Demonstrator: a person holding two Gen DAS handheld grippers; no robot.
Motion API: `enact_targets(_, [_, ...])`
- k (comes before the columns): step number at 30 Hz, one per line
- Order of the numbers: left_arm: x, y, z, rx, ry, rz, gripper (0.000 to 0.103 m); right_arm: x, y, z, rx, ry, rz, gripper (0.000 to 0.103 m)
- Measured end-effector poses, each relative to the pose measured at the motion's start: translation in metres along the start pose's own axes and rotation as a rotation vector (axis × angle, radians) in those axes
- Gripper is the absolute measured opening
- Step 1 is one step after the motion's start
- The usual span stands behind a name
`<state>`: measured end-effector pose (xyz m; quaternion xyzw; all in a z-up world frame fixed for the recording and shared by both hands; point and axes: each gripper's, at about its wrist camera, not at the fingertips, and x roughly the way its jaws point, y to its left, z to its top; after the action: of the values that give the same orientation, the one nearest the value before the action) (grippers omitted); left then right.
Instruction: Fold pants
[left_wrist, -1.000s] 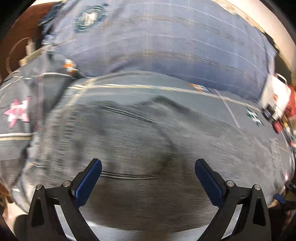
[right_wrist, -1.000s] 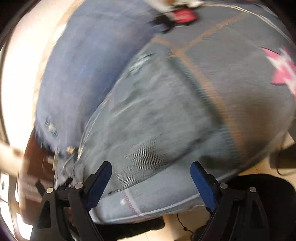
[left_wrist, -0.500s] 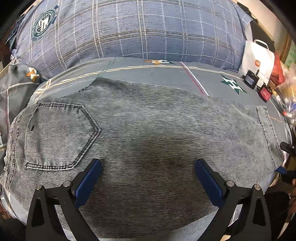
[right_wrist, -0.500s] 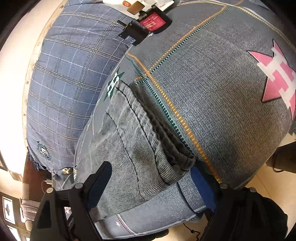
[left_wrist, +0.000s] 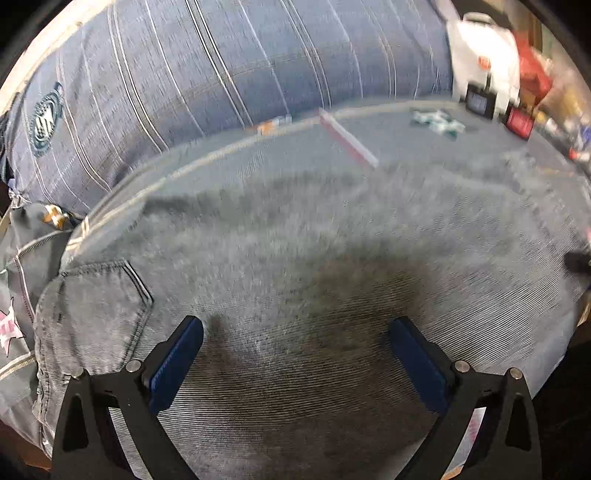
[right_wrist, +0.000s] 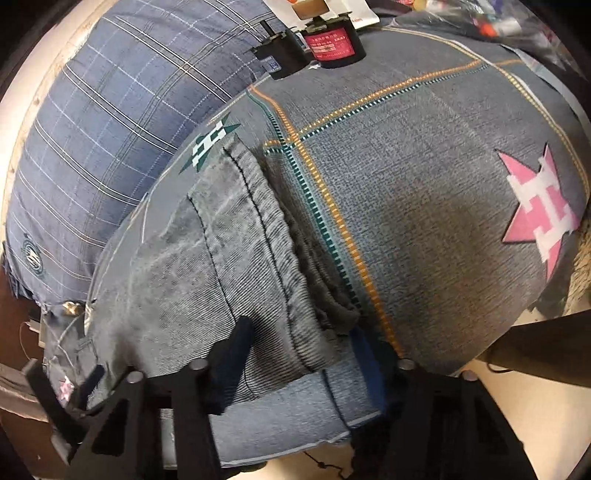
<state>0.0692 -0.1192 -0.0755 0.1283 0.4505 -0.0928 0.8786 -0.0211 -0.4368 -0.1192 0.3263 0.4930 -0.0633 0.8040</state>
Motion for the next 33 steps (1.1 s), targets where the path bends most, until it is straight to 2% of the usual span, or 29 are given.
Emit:
enact_targets(3, [-0.012, -0.005, 0.001, 0.006, -0.048, -0.038, 0.102, 0.000, -0.003, 0.002, 0.017, 0.010, 0.013, 0.057])
enact_targets(4, [-0.009, -0.010, 0.000, 0.020, -0.039, -0.046, 0.102, -0.001, -0.006, 0.003, 0.041, 0.007, 0.032, 0.062])
enact_targets(7, [0.018, -0.023, -0.007, 0.086, 0.045, 0.011, 0.102, -0.003, -0.008, 0.003, 0.046, 0.008, 0.049, 0.065])
enact_targets(8, [0.017, -0.021, -0.011, 0.064, -0.001, 0.001, 0.103, -0.002, -0.007, 0.003, 0.033, 0.010, 0.042, 0.062])
enact_targets(9, [0.017, -0.020, -0.012, 0.060, 0.003, 0.001, 0.103, -0.002, -0.005, 0.003, 0.023, 0.010, 0.029, 0.057])
enact_targets(10, [0.017, -0.020, -0.012, 0.057, 0.003, 0.002, 0.103, -0.003, -0.003, 0.004, 0.011, 0.006, 0.010, 0.037])
enact_targets(11, [0.016, -0.021, -0.011, 0.061, 0.010, 0.004, 0.102, -0.003, 0.000, 0.005, 0.004, 0.006, 0.012, 0.027])
enact_targets(13, [0.009, -0.020, -0.008, 0.060, 0.008, 0.006, 0.101, -0.002, 0.005, 0.007, -0.013, 0.015, 0.002, 0.026])
enact_targets(15, [-0.003, -0.020, -0.005, 0.051, -0.056, 0.002, 0.101, -0.002, 0.013, 0.007, -0.044, 0.007, -0.029, 0.025])
enact_targets(16, [-0.002, -0.022, -0.006, 0.068, -0.072, 0.031, 0.101, -0.002, 0.017, 0.007, -0.056, 0.005, -0.043, 0.024])
enact_targets(17, [0.012, -0.027, -0.008, 0.110, -0.019, 0.058, 0.101, -0.001, 0.019, 0.008, -0.059, 0.006, -0.049, 0.024])
enact_targets(18, [0.023, -0.030, -0.012, 0.133, 0.009, 0.053, 0.103, -0.001, 0.021, 0.008, -0.060, 0.007, -0.055, 0.024])
enact_targets(19, [0.021, -0.027, -0.012, 0.120, -0.030, 0.039, 0.103, -0.002, 0.023, 0.009, -0.063, 0.005, -0.057, 0.023])
enact_targets(22, [0.023, -0.022, -0.010, 0.098, -0.012, 0.012, 0.103, -0.019, 0.039, 0.011, -0.100, -0.039, -0.055, 0.022])
enact_targets(26, [0.017, -0.001, -0.010, -0.001, 0.019, -0.086, 0.100, -0.049, 0.095, 0.011, -0.226, -0.118, -0.023, 0.021])
enact_targets(28, [0.002, 0.029, -0.014, -0.102, -0.013, -0.112, 0.100, -0.063, 0.137, 0.003, -0.318, -0.153, 0.021, 0.021])
enact_targets(31, [-0.026, 0.084, -0.025, -0.245, -0.071, -0.101, 0.100, -0.069, 0.197, -0.019, -0.445, -0.176, 0.109, 0.021])
enact_targets(33, [-0.043, 0.123, -0.035, -0.340, -0.106, -0.060, 0.100, -0.067, 0.228, -0.042, -0.531, -0.169, 0.159, 0.021])
